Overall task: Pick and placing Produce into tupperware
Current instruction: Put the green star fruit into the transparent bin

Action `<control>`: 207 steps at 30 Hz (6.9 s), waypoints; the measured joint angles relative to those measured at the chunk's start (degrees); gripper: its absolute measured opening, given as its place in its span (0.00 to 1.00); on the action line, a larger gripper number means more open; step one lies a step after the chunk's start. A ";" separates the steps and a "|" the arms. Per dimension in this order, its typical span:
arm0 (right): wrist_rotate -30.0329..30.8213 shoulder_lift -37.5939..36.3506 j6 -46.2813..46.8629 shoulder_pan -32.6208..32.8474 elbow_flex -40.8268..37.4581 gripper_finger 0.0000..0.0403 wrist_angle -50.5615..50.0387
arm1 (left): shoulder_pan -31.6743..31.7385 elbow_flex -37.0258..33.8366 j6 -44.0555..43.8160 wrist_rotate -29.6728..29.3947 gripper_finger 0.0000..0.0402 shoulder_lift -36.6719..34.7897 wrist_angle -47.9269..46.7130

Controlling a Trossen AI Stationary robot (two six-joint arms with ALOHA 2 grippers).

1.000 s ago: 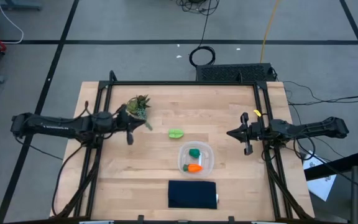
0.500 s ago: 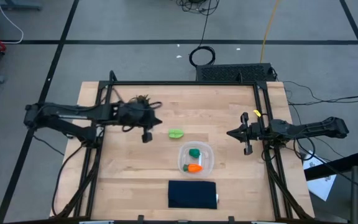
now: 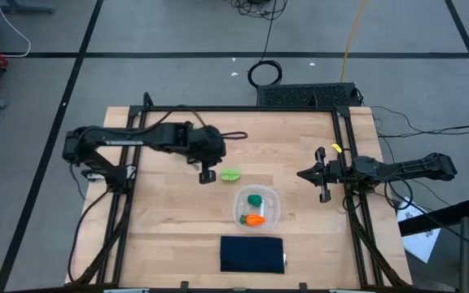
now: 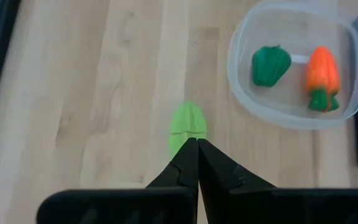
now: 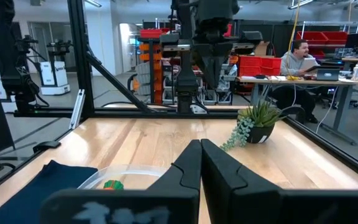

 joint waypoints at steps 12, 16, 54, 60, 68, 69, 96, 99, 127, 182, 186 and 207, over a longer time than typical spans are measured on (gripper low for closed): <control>0.00 0.00 1.08 0.01 0.00 0.00 -0.24 | 2.63 7.86 4.12 3.73 0.02 9.93 -1.61; 0.00 -0.01 1.11 0.00 0.00 0.00 -0.51 | 2.53 7.87 6.03 3.53 0.02 12.20 -1.46; -1.84 0.77 3.69 0.01 0.00 0.00 -2.48 | 1.66 3.58 3.15 4.81 0.96 20.92 1.71; -3.02 0.97 3.59 0.01 0.00 0.00 -2.50 | 1.61 3.58 3.47 5.06 0.99 24.33 2.51; -3.02 0.98 3.50 0.01 0.00 0.00 -2.47 | 1.76 3.58 6.16 4.24 0.99 28.43 4.66; -3.02 0.98 3.50 0.01 0.00 0.00 -2.45 | 1.76 3.58 6.55 3.89 0.99 28.81 4.67; -2.99 0.98 2.54 0.01 0.02 0.00 -2.58 | 2.55 3.61 7.95 4.92 0.74 29.72 6.23; -2.99 0.98 2.54 0.01 0.01 0.00 -2.58 | 2.57 3.61 7.82 4.86 0.64 29.72 6.18; -2.97 0.96 2.43 0.01 0.00 0.00 -2.38 | 2.55 4.22 7.73 3.07 0.55 20.00 3.12; -2.93 1.75 2.56 0.01 0.00 0.00 -2.47 | -10.63 6.43 0.95 16.88 0.56 30.40 42.37; -2.93 1.84 2.56 0.01 0.02 0.00 -2.55 | -10.67 6.43 0.18 17.51 0.56 30.70 42.35; -2.95 2.19 2.56 0.01 0.00 0.00 -2.78 | -11.17 6.38 2.98 20.05 0.57 36.33 46.98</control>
